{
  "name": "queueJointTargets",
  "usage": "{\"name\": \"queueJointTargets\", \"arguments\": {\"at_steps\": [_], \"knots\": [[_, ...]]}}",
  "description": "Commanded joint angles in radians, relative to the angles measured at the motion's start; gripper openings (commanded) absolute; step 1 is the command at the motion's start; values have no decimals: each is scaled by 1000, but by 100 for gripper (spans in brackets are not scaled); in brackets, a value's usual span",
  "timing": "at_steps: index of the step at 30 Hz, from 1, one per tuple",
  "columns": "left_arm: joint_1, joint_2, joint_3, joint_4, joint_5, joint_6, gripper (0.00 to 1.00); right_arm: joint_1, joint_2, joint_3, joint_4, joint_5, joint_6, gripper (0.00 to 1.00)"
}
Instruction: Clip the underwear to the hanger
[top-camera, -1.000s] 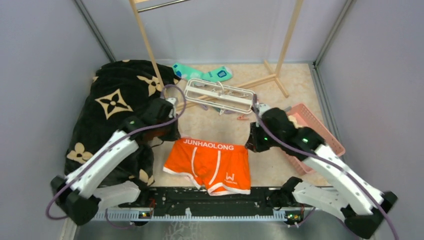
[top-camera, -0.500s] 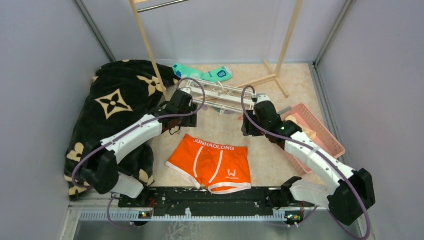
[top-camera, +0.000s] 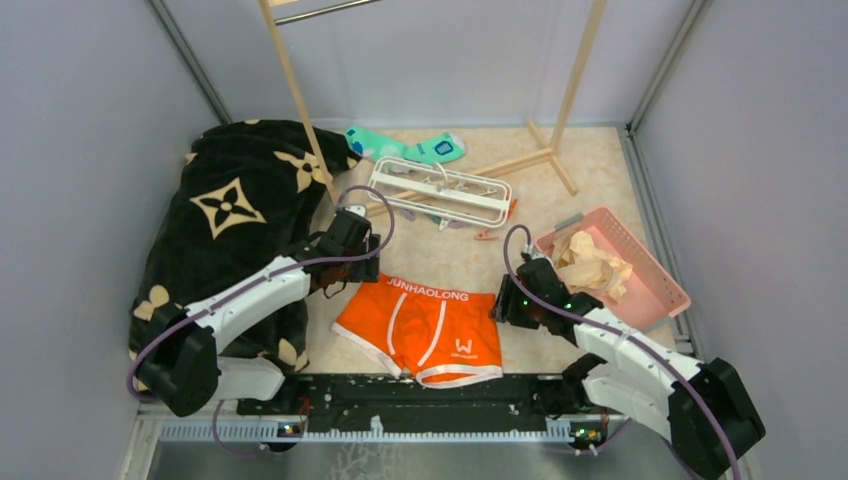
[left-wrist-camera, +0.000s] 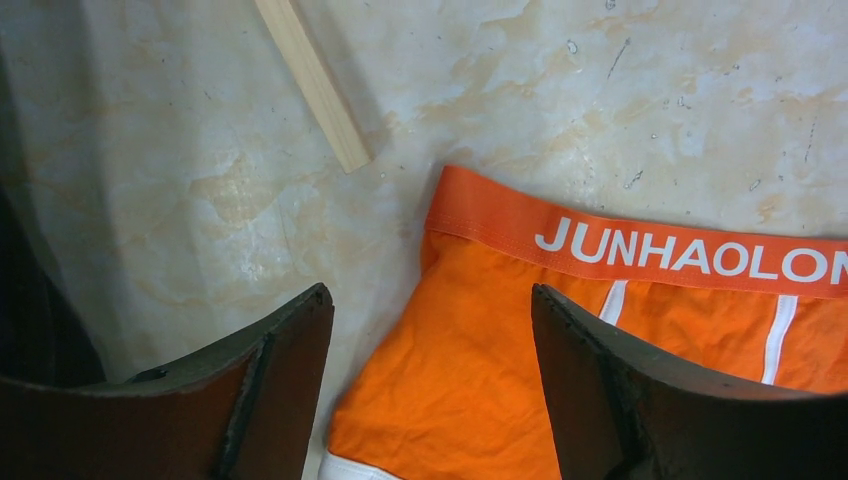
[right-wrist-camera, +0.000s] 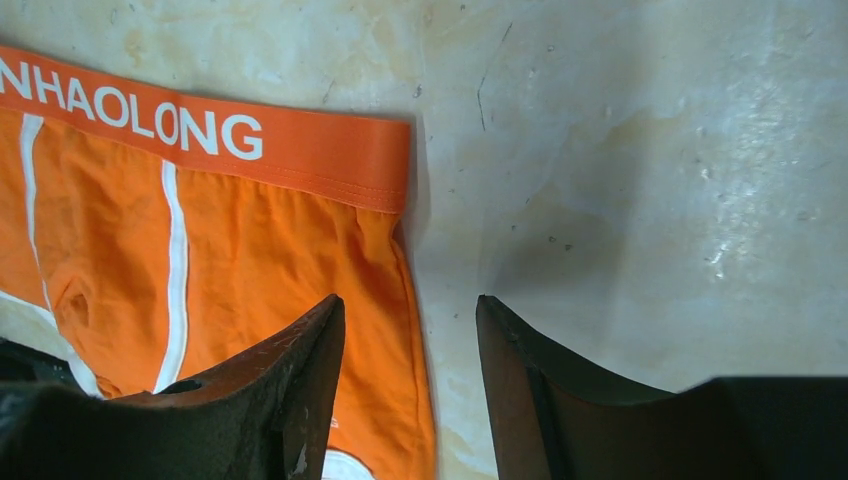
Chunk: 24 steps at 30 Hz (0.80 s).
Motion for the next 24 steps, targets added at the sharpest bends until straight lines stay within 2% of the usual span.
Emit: {"name": "queueJointTargets", "arguments": {"at_steps": [1,9,12,15,18,24], "knots": [[3,0,15,24,4,-9,79,-1,50,-22,197,-36,54,52],[6,-5,31,34,-2,9,81,-1,180,-52,327,-15,64,50],[10,2,39,35,-7,14,82,0,195,-45,303,28,62,39],[14,16,49,37,-8,23,82,0,177,-23,218,97,46,18],[17,32,59,45,-2,32,82,-1,142,9,136,172,15,0],[24,51,79,65,4,53,82,-3,99,96,-28,301,-38,0]]}}
